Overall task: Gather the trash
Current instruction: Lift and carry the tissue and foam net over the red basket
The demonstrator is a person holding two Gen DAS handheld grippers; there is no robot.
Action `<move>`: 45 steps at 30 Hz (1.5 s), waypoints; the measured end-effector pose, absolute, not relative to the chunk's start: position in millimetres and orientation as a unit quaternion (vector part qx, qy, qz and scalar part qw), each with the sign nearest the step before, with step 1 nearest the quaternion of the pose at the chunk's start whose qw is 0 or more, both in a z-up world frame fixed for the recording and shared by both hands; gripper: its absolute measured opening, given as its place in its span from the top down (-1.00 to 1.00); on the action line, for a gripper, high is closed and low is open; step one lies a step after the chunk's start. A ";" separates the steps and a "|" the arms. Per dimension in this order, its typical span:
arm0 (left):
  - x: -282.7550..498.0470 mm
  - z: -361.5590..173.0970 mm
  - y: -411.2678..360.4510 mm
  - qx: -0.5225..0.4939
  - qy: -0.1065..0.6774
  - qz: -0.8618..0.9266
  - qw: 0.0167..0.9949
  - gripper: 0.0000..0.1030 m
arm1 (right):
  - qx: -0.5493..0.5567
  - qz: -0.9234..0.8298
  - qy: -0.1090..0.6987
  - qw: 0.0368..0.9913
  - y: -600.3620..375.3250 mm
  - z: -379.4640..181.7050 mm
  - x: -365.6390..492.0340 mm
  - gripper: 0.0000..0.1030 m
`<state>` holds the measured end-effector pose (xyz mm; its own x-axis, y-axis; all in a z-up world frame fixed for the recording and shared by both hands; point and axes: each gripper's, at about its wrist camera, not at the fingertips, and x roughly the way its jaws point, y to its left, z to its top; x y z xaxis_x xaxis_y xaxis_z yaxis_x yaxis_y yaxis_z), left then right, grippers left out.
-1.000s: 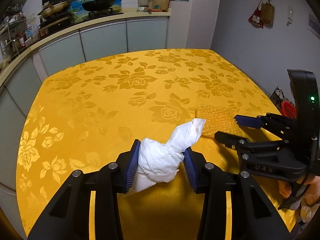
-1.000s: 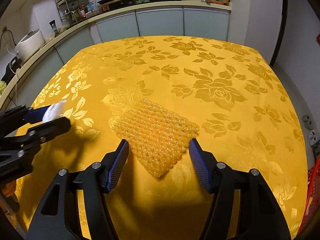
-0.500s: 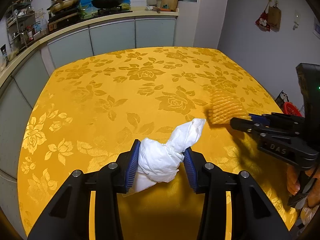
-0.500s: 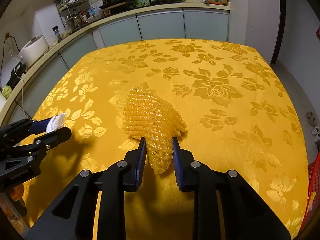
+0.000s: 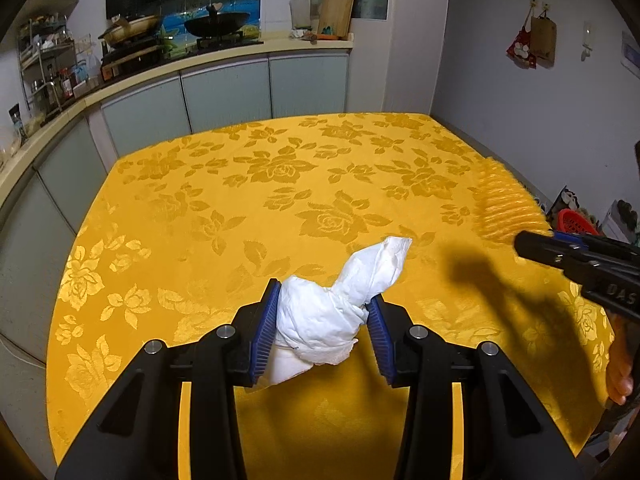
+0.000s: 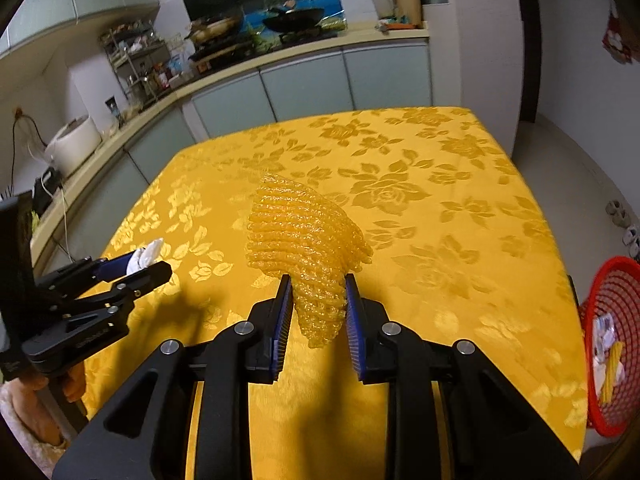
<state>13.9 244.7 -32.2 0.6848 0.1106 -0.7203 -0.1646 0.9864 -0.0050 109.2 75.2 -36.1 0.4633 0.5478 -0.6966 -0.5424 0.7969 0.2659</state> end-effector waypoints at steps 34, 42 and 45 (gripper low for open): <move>6.0 28.7 132.7 0.030 0.331 0.006 0.943 0.22 | 0.107 0.234 0.325 0.910 -74.5 35.9 47.1 0.51; 19.8 33.8 101.9 0.045 0.327 -0.028 0.944 0.22 | 0.139 0.184 0.305 0.924 -119.0 44.4 46.1 0.51; 26.1 35.5 87.5 0.051 0.324 -0.043 0.944 0.22 | 0.146 0.169 0.302 0.927 -131.8 43.9 45.0 0.51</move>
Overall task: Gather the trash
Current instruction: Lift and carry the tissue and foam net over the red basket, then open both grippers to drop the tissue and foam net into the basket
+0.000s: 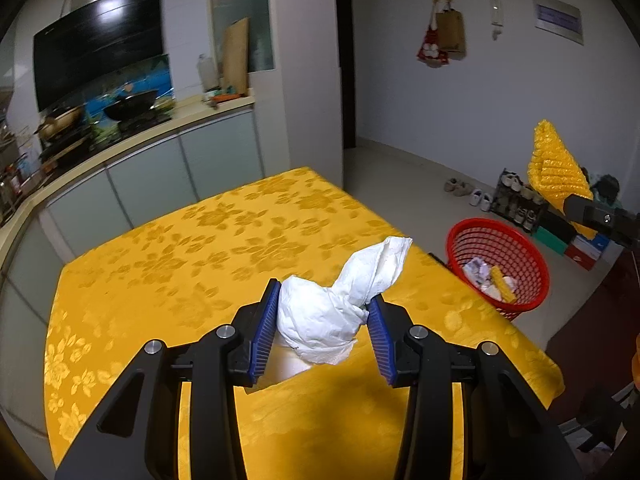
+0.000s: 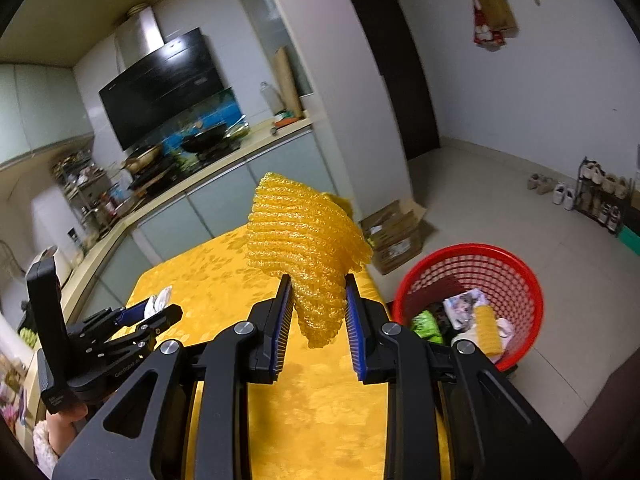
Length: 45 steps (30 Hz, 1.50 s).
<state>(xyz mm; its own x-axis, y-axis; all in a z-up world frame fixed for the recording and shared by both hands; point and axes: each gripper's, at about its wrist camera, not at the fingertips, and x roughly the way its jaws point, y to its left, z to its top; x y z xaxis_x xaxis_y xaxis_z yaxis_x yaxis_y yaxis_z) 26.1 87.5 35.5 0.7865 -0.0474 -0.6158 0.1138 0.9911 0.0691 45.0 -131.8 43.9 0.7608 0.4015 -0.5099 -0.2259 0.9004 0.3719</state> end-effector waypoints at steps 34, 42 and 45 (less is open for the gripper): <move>137.1 -32.5 -67.1 0.087 0.397 -0.223 0.886 0.22 | 0.243 -0.018 0.369 0.897 -233.7 -42.3 91.1 0.49; 160.4 -57.8 -100.4 0.109 0.420 -0.242 0.868 0.21 | 0.263 -0.031 0.403 0.876 -246.9 -70.9 112.8 0.49; 166.8 -66.7 -107.5 0.111 0.430 -0.246 0.862 0.21 | 0.267 -0.020 0.420 0.867 -247.9 -80.7 121.6 0.48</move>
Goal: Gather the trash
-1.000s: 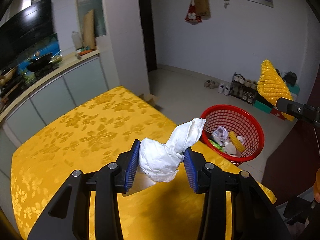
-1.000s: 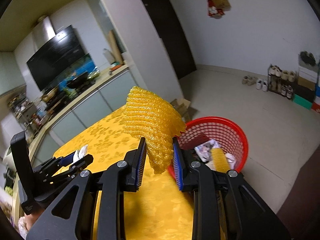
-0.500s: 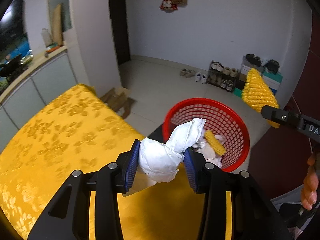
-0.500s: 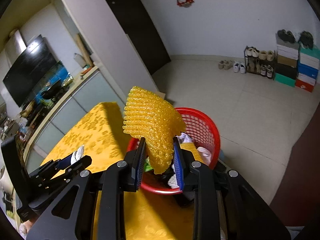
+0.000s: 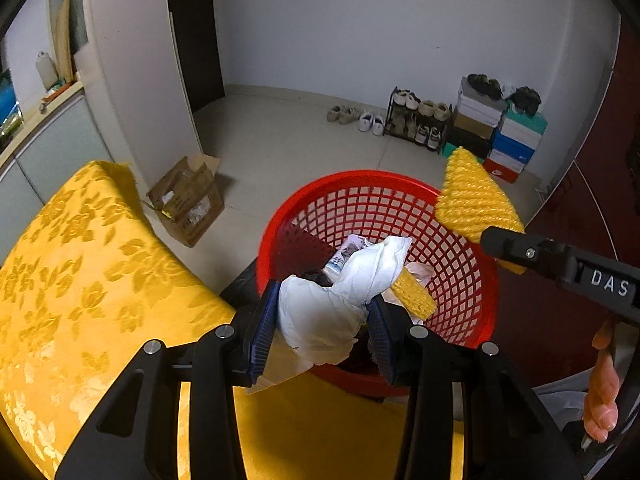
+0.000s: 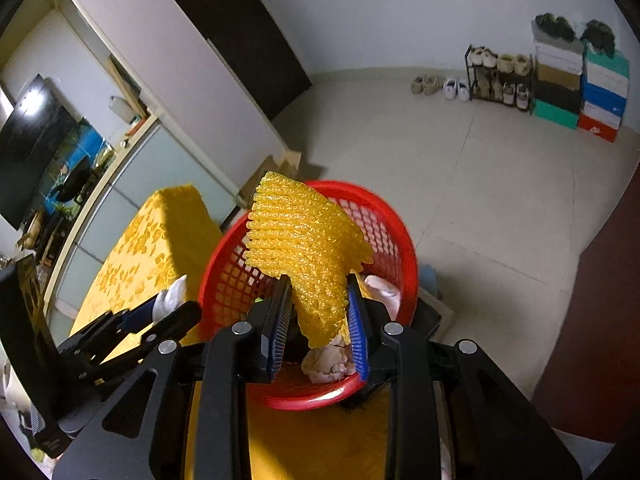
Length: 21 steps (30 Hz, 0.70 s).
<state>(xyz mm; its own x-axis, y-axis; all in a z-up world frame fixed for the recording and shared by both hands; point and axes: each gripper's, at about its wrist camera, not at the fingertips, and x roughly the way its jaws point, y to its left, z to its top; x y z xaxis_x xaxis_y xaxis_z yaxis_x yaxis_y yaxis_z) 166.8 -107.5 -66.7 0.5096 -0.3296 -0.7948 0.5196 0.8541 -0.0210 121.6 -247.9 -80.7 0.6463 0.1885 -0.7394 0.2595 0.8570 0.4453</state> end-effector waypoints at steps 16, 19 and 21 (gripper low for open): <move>173.9 -65.2 -105.6 0.086 0.427 -0.241 0.867 -0.65 | 0.298 -0.013 0.431 0.852 -255.1 -87.8 129.9 -0.10; 174.7 -56.0 -95.5 0.082 0.418 -0.226 0.876 -0.68 | 0.296 -0.012 0.427 0.855 -253.3 -84.6 126.6 -0.14; 173.0 -49.0 -90.1 0.089 0.409 -0.212 0.883 -0.69 | 0.291 -0.012 0.424 0.858 -253.4 -81.7 125.5 -0.17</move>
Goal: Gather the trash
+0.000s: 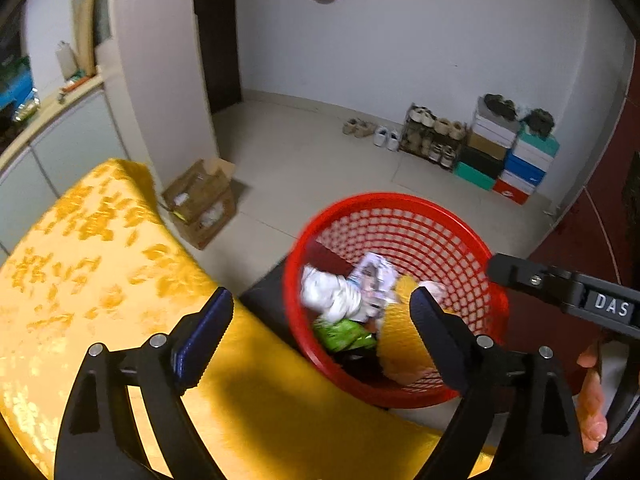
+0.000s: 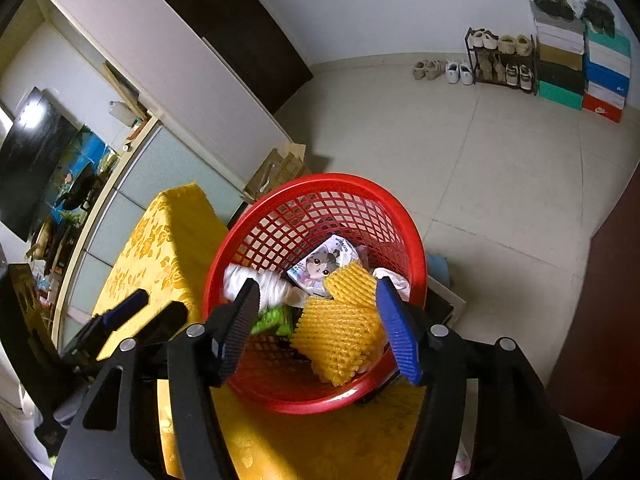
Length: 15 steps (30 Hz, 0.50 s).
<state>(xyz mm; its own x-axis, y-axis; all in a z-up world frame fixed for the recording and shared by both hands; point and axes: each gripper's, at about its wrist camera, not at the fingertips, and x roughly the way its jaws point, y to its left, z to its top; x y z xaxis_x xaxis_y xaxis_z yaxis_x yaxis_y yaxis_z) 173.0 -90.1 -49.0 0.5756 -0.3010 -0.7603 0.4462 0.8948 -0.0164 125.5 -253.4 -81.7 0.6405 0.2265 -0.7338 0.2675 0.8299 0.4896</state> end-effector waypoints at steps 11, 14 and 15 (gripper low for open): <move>143.4 -19.9 -49.2 0.093 0.367 -0.166 0.911 -0.74 | 0.219 -0.024 0.392 0.893 -231.3 -52.0 105.6 -0.39; 130.0 -14.0 -34.4 0.093 0.355 -0.149 0.918 -0.75 | 0.180 -0.029 0.381 0.906 -217.2 -42.7 97.6 -0.47; 125.9 -12.6 -30.3 0.093 0.351 -0.144 0.920 -0.75 | 0.166 -0.031 0.376 0.911 -212.2 -39.8 95.0 -0.49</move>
<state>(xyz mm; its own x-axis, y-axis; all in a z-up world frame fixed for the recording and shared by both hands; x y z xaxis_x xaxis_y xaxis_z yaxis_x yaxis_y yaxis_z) 125.9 -30.3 -12.6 0.7117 -0.1994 -0.6736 0.3302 0.9413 0.0702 95.0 -212.2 -39.8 0.7148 0.0677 -0.6960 0.1821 0.9429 0.2788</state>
